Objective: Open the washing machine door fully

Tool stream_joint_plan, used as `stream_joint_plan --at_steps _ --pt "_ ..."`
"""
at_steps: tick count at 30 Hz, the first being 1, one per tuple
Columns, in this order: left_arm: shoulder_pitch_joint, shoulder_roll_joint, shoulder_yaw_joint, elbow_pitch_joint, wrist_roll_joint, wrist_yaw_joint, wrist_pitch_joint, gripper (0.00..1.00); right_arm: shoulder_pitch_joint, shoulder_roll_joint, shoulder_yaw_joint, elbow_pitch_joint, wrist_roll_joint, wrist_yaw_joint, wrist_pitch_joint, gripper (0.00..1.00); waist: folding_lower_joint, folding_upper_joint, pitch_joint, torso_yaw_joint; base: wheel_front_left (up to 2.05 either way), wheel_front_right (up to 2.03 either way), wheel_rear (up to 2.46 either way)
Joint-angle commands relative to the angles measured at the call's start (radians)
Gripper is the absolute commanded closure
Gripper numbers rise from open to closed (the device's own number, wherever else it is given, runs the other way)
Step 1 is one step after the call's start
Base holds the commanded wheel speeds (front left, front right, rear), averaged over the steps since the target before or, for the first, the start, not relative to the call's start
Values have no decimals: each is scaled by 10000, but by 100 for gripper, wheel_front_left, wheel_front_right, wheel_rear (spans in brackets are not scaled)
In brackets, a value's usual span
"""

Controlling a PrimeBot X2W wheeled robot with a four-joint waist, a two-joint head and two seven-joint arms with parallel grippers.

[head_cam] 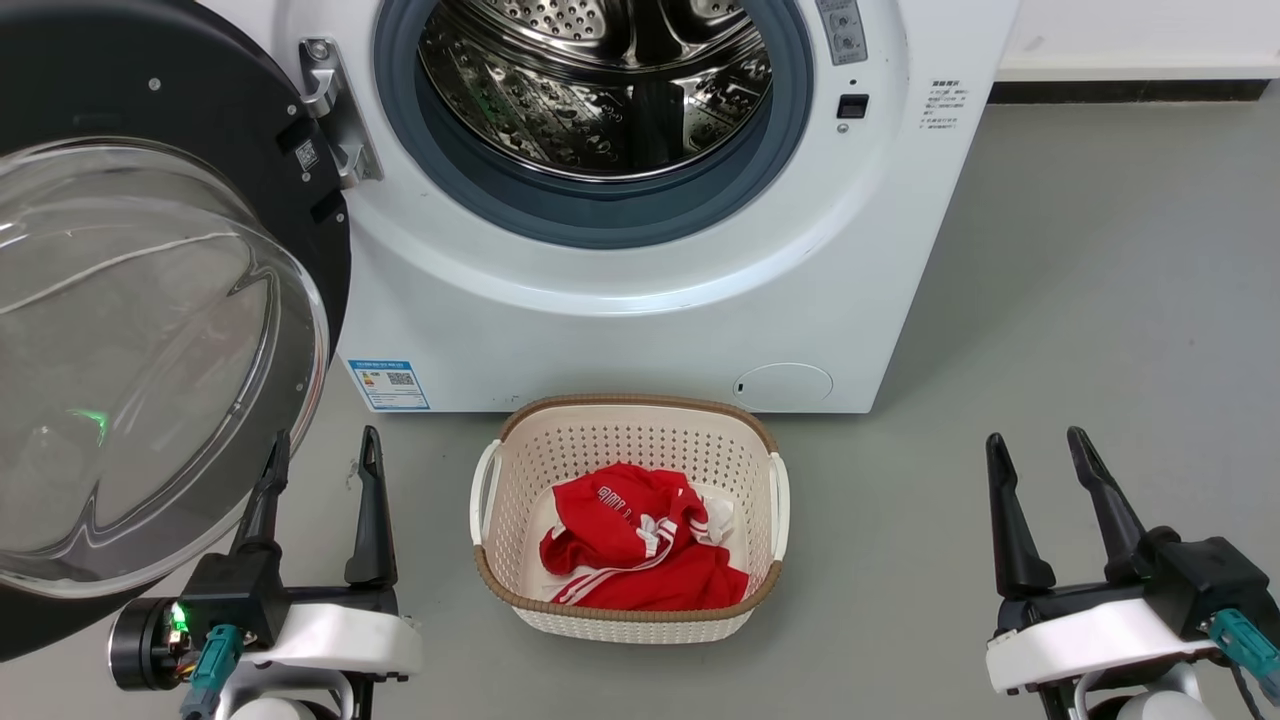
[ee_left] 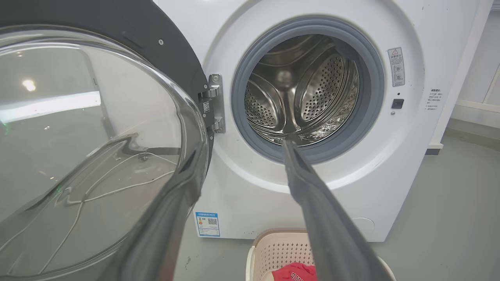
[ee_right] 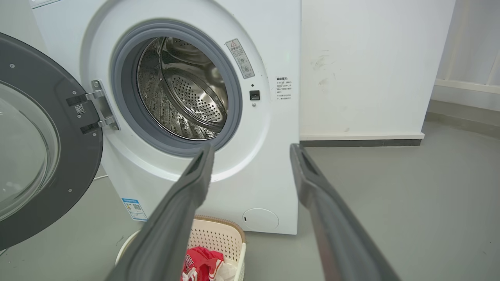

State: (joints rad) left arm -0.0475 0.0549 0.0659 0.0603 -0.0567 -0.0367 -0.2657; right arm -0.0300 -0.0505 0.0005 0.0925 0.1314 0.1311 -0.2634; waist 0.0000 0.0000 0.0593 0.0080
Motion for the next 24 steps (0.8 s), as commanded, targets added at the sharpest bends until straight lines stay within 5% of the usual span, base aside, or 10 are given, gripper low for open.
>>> stream_joint_plan --at_steps 1,10,11,24 --pt "-129 53 -2 -18 55 -40 24 0 127 8 16 16 9 -7 -16 0 0 0 -6 -5 0 0 0" --pt "-150 91 15 -197 -104 -251 24 0 63 8 27 -8 132 -7 -16 0 0 0 53 -33 0 0 0" --pt "-96 59 14 -170 -97 -252 1 100 55 0 22 15 115 0 0 100 0 0 51 -32 0 0 0" --pt "-197 15 186 363 -2222 -346 628 100 13 -115 26 316 2301 -1 400 100 0 0 1 -37 0 0 0"
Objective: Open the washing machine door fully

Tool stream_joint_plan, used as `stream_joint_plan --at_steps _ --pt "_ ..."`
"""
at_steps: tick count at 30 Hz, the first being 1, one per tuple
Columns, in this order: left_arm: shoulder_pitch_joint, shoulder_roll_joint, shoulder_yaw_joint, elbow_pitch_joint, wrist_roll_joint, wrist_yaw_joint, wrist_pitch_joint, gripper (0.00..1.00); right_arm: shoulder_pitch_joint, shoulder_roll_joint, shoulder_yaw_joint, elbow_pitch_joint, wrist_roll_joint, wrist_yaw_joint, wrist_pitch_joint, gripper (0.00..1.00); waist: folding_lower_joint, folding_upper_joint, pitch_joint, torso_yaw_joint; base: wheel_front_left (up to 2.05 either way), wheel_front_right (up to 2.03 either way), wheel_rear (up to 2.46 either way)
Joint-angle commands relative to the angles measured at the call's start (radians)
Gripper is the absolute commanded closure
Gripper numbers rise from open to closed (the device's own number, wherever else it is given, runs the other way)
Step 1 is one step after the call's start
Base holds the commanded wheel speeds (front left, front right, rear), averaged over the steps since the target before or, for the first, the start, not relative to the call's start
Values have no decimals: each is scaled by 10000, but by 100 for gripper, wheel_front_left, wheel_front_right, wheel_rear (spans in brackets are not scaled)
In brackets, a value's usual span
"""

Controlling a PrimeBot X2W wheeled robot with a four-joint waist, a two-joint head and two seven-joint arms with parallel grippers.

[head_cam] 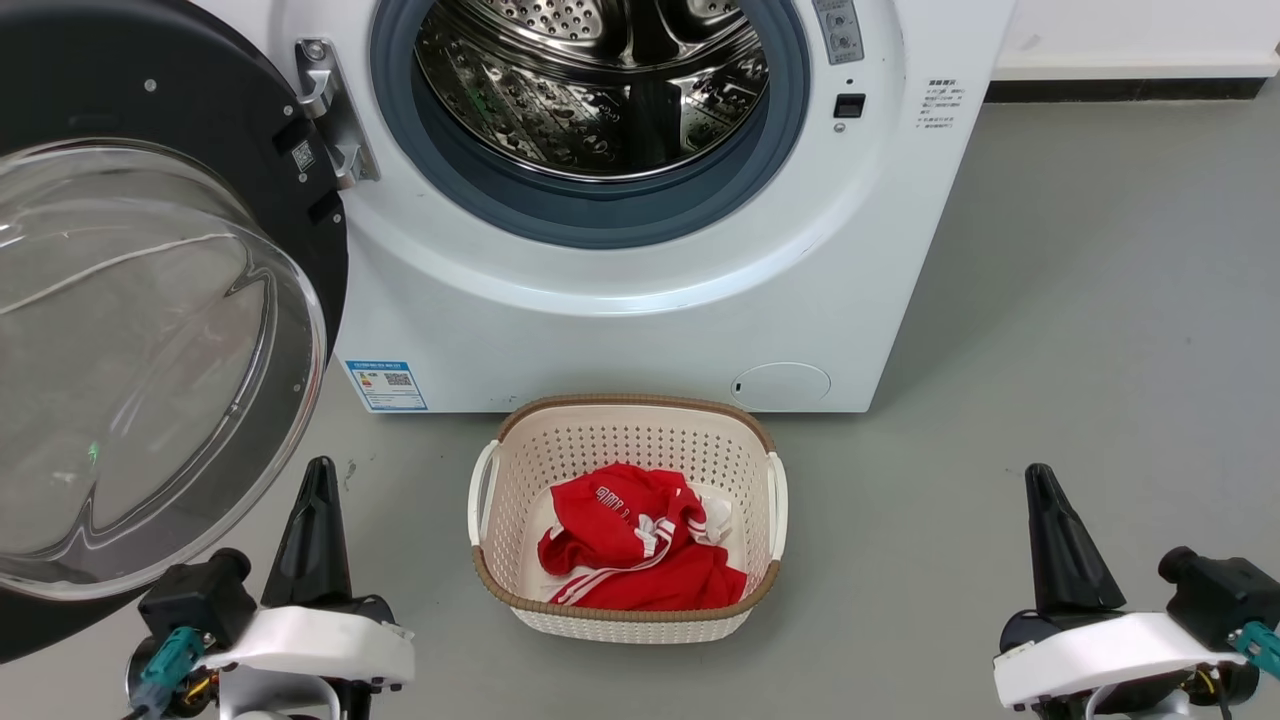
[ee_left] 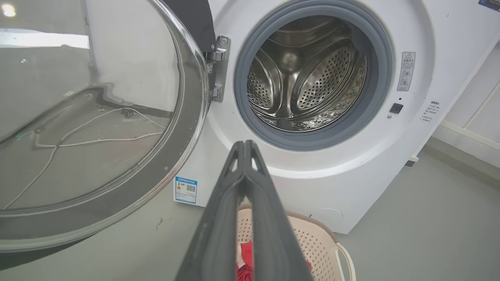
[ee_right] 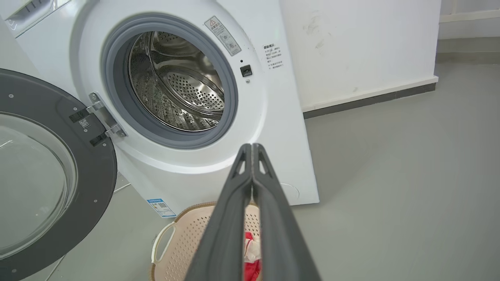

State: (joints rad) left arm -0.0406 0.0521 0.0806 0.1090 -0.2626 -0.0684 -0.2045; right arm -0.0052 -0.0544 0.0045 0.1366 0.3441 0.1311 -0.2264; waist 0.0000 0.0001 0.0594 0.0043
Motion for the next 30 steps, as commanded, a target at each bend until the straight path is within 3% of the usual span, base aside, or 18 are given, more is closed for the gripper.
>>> stream_joint_plan --at_steps 1,30 --pt "-263 43 31 -115 -364 -38 52 100 -252 -88 -16 -104 374 -1 69 100 0 -1 -4 0 0 0 0" --pt "-420 24 98 365 -5207 -264 1158 100 -567 -256 -168 310 5133 -2 1067 100 0 -1 -146 -11 0 0 0"
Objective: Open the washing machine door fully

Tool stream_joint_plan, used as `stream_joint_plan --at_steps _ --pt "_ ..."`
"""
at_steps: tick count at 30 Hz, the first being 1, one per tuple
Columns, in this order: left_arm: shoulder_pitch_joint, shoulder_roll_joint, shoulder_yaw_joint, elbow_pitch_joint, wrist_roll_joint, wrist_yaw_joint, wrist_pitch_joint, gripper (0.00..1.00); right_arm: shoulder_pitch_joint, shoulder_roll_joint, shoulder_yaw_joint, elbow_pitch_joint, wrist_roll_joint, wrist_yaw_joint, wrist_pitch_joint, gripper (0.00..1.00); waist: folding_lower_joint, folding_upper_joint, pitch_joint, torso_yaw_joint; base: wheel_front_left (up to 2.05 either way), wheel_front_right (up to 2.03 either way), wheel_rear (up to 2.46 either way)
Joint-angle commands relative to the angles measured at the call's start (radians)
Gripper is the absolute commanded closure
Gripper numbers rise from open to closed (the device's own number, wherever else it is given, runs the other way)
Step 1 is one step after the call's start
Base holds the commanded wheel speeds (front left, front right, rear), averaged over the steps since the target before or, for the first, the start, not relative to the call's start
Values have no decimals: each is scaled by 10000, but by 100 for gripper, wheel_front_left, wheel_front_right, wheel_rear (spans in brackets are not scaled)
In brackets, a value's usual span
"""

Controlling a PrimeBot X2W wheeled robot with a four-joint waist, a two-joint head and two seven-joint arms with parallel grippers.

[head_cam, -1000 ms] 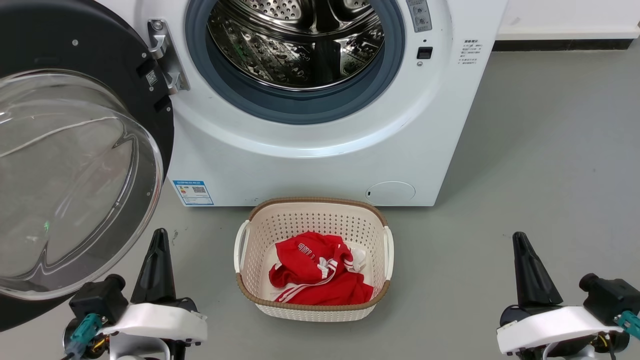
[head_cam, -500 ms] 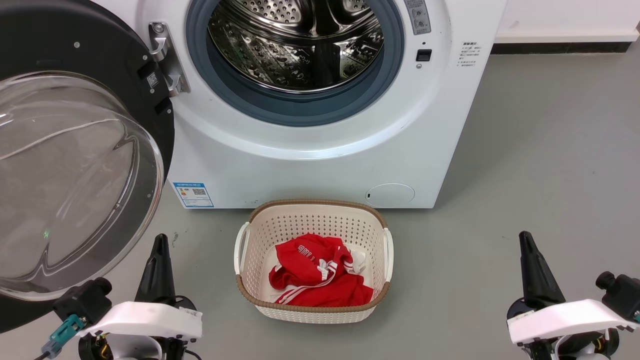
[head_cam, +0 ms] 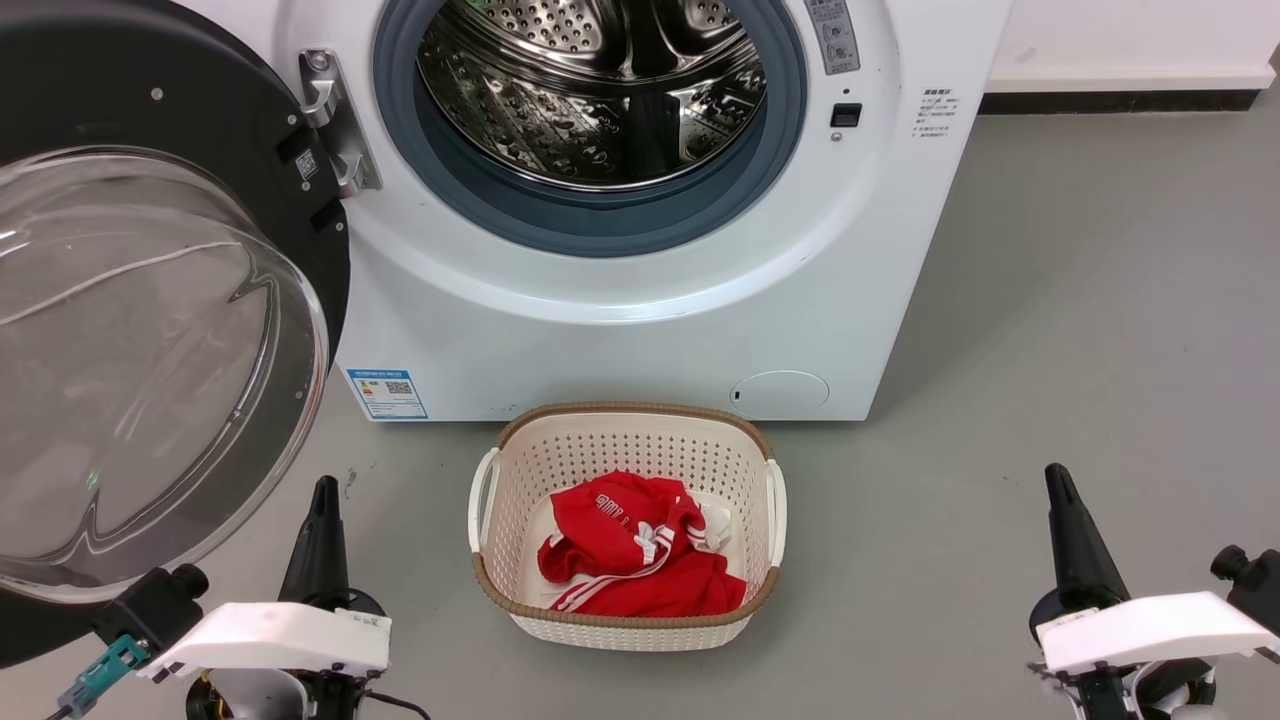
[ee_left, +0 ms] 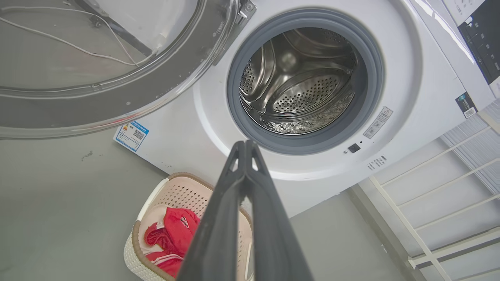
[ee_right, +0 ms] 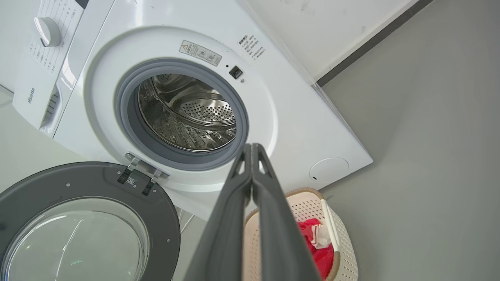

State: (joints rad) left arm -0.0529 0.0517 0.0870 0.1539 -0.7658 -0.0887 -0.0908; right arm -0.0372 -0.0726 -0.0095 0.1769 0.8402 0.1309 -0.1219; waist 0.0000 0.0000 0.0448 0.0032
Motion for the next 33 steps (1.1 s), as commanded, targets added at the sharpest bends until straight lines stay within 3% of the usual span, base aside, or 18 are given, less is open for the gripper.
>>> stream_joint_plan --at_steps 1,33 --pt "-302 28 40 -67 -315 -68 58 100 -256 -77 -35 -81 313 0 58 100 0 0 -5 0 0 0 0" --pt "-457 8 163 419 -4362 -261 1059 100 -518 -102 -317 281 4187 -1 1032 100 0 0 -172 -13 0 0 0"
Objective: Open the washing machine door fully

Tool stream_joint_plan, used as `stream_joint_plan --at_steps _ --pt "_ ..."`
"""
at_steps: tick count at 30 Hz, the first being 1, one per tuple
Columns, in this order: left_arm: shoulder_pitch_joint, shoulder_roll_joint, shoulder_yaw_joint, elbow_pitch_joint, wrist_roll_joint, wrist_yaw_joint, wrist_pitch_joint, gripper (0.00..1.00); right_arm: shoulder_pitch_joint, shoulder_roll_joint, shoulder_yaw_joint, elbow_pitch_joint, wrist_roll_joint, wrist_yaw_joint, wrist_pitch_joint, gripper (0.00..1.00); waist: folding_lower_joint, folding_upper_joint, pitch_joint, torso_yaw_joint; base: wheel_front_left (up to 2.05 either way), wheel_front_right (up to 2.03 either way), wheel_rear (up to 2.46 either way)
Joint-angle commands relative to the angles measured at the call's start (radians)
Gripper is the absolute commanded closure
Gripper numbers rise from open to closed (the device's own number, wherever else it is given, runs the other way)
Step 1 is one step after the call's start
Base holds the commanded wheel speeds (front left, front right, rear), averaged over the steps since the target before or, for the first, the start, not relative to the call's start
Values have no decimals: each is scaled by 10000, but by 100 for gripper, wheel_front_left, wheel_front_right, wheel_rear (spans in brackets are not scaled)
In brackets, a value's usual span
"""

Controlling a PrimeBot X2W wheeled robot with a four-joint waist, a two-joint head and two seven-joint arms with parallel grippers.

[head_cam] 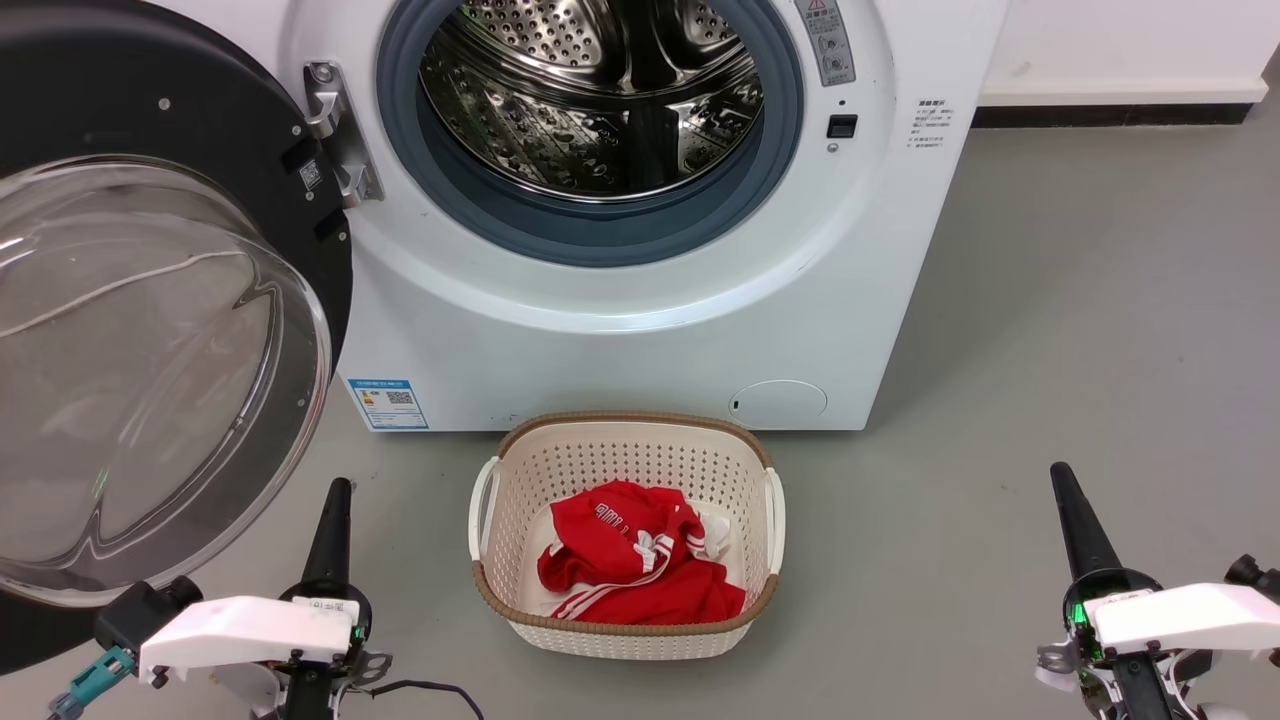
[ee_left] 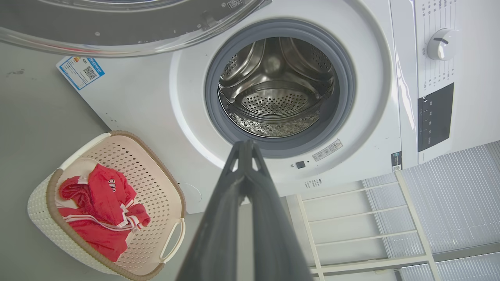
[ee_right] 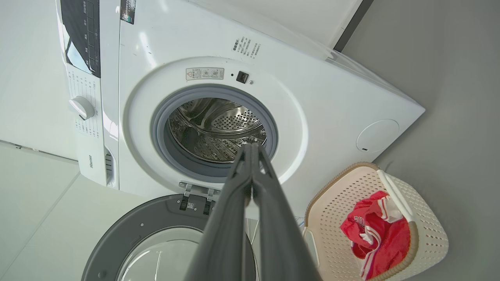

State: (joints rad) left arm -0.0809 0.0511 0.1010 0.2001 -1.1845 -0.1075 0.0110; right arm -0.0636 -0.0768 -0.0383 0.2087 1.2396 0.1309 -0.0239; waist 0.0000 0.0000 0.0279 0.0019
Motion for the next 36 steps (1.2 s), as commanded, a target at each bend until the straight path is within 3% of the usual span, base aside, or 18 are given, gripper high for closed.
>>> stream_joint_plan --at_steps 1,36 --pt "-181 14 27 -28 -279 -79 64 100 -262 -60 -39 -29 279 -1 69 100 0 0 -7 0 0 0 0" --pt "-305 -6 124 344 -3272 -211 817 100 -436 2 -327 254 3073 -1 854 100 0 0 -174 -13 0 0 0"
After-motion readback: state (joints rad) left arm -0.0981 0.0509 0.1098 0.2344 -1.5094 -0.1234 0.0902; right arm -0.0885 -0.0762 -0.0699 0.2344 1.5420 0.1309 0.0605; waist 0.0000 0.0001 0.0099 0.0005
